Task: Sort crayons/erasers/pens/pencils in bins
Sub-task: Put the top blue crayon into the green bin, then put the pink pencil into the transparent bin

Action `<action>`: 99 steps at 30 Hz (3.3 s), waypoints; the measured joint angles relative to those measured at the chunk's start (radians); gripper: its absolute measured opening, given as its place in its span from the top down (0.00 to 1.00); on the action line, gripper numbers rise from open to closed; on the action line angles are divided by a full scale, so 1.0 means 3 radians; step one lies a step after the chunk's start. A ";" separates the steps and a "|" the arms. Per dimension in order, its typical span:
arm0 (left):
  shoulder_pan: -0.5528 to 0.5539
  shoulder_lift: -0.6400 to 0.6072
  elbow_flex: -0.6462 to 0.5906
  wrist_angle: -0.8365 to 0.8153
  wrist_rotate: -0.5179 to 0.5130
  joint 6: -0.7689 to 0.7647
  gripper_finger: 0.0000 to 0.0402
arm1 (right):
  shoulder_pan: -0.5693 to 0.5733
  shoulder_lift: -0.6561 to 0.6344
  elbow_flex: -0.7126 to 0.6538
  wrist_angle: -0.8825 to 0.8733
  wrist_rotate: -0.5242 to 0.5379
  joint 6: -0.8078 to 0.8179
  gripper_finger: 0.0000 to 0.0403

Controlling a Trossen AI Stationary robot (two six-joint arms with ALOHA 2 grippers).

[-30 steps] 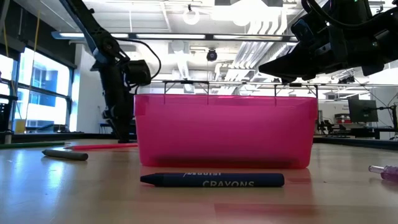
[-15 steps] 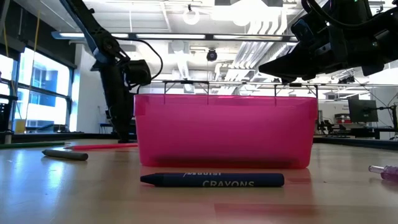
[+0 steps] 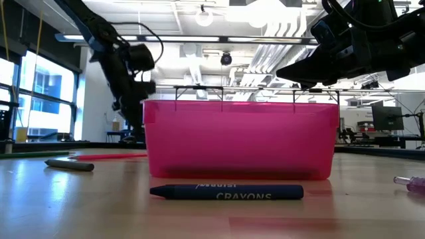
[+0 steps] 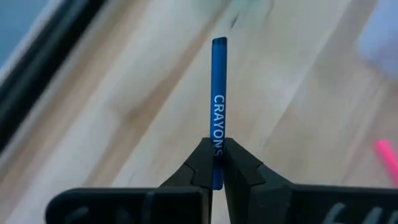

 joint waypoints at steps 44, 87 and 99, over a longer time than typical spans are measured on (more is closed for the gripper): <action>-0.0291 0.2461 0.2786 -0.0148 0.0530 0.0060 1.00 | 0.0000 0.0000 0.0000 0.0025 0.0002 0.0033 1.00; -0.0734 0.1183 0.1516 0.1413 0.0295 0.0117 1.00 | -0.0001 0.0000 0.0000 0.0003 0.0003 0.0034 1.00; -0.1050 0.0079 -0.0176 0.2526 0.0376 -0.0261 1.00 | -0.0001 0.0000 0.0000 -0.0028 0.0009 0.0126 1.00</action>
